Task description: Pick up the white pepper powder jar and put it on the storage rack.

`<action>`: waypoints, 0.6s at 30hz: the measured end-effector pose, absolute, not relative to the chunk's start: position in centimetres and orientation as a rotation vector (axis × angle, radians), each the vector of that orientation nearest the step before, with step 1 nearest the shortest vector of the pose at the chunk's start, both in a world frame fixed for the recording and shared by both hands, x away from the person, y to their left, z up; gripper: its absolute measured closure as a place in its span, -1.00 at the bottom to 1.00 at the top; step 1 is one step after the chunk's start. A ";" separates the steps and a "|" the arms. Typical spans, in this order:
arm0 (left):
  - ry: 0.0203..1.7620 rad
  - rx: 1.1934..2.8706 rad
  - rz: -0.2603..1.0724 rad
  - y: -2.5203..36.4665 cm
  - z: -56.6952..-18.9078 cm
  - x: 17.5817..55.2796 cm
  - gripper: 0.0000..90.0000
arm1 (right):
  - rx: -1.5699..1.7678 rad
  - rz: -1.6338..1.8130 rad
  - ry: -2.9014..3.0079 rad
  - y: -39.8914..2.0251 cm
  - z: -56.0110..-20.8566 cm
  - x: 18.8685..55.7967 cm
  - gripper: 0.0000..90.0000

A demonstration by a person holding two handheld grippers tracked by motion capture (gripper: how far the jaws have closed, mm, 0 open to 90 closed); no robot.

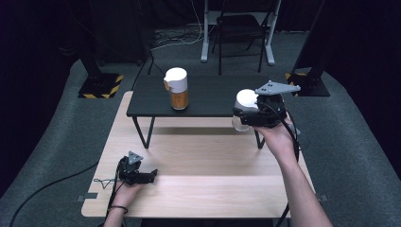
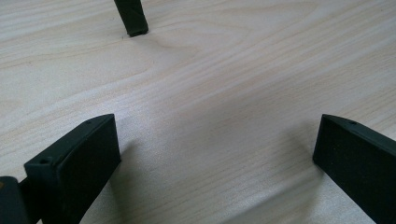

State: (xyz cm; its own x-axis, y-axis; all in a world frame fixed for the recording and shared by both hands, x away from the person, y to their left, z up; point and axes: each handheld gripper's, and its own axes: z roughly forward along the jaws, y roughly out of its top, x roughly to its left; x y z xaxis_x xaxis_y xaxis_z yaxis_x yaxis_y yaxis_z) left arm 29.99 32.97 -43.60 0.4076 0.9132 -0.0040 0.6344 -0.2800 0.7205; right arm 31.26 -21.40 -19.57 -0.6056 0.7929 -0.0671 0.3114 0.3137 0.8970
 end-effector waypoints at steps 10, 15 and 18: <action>1.311 2.019 0.553 33.0 -43.6 30.0 -1.00 | 0.998 1.267 2.052 -21.2 -19.2 32.7 -0.33; 1.311 2.019 0.553 33.0 -43.6 30.0 -1.00 | 1.013 1.265 2.039 -20.8 -19.1 33.5 -0.33; 1.311 2.019 0.552 33.0 -43.6 30.0 -1.00 | 1.013 1.259 2.036 -20.4 -18.9 34.1 -0.33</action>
